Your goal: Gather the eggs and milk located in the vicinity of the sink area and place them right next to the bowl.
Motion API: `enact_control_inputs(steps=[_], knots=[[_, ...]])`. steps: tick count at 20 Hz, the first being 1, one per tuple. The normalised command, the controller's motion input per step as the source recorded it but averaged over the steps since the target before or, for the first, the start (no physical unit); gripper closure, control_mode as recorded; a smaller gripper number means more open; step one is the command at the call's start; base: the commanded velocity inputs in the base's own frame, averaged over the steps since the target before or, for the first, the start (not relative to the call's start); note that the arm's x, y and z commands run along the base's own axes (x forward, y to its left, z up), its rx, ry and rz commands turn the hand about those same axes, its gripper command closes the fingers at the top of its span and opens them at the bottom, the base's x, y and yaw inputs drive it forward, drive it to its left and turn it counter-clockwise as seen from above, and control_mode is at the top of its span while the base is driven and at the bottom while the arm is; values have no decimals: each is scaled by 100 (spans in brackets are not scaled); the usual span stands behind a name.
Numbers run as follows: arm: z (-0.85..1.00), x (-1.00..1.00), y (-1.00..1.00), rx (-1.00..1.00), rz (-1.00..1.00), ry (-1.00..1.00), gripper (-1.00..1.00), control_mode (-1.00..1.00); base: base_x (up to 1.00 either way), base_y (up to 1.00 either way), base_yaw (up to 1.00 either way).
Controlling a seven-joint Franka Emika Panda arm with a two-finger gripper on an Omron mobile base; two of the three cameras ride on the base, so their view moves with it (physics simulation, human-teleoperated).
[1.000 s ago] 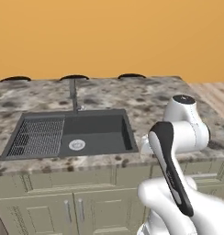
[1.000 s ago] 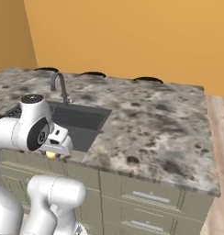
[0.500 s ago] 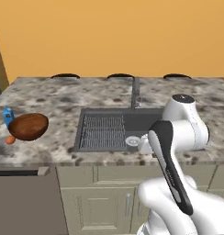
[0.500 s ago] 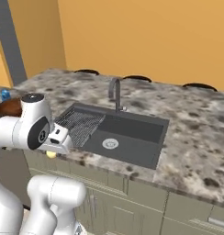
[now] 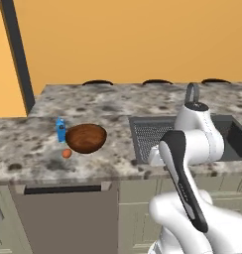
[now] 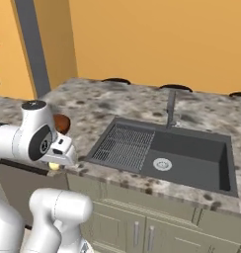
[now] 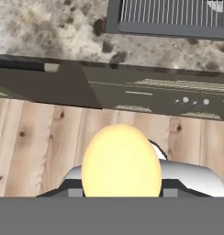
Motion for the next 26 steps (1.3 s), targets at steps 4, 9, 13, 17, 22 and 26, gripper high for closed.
enact_control_inputs(steps=[4, 9, 13, 17, 22, 26], knots=[[0, 0, 0, 0, 0, 0, 100, 100, 29, 57, -29], [0, 0, 0, 0, 0, 0, 100, 100, 76, 15, -19], [0, 0, 0, 0, 0, 0, 100, 100, 66, 12, -17], [0, 5, 0, 0, 0, 0, 100, -100, 8, 5, -8], [-11, 37, 1, 3, 30, 1, 100, -100, 0, 0, 0], [-24, 49, 25, 6, 46, 0, 100, -100, 0, 0, 0]])
